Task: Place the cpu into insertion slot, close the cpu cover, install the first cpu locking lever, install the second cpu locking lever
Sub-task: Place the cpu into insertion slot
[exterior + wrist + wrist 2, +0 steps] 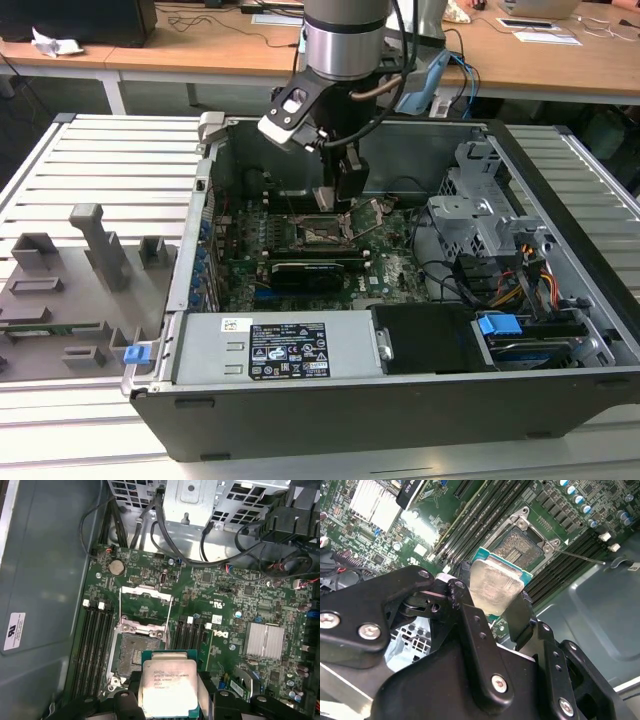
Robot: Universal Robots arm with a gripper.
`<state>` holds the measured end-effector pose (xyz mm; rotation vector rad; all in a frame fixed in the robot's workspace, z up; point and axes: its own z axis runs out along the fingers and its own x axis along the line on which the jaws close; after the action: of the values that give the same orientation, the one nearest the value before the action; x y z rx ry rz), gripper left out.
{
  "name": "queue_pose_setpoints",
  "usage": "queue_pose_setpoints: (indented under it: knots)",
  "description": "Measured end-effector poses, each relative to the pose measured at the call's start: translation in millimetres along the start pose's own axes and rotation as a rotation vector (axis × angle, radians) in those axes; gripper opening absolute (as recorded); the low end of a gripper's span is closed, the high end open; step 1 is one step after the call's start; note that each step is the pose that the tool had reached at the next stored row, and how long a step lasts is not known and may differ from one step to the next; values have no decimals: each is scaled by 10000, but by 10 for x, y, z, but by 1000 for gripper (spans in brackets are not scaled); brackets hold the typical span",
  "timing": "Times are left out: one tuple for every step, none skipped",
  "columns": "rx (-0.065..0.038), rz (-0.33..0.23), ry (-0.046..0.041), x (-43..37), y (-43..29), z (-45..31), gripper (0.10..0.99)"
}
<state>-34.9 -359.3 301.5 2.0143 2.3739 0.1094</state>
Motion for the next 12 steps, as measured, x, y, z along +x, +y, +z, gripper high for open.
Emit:
queue_pose_setpoints:
  knots:
    - [10, 43, -7, 0, -2, 16, 525]
    - [17, 101, -13, -1, -3, 35, 525]
    - [24, 134, -15, -1, -4, 46, 525]
    - [32, 156, -16, -1, -5, 53, 525]
    - [47, 184, -16, -1, -6, 68, 525]
    - [60, 200, -16, 0, -6, 79, 525]
    - [71, 215, -15, 0, -7, 91, 525]
    - [84, 232, -14, 0, -8, 103, 525]
    - [92, 242, -14, 0, -8, 110, 525]
    - [99, 254, -13, 0, -9, 118, 525]
    - [106, 264, -13, 0, -9, 123, 525]
    - [113, 274, -13, 0, -10, 130, 525]
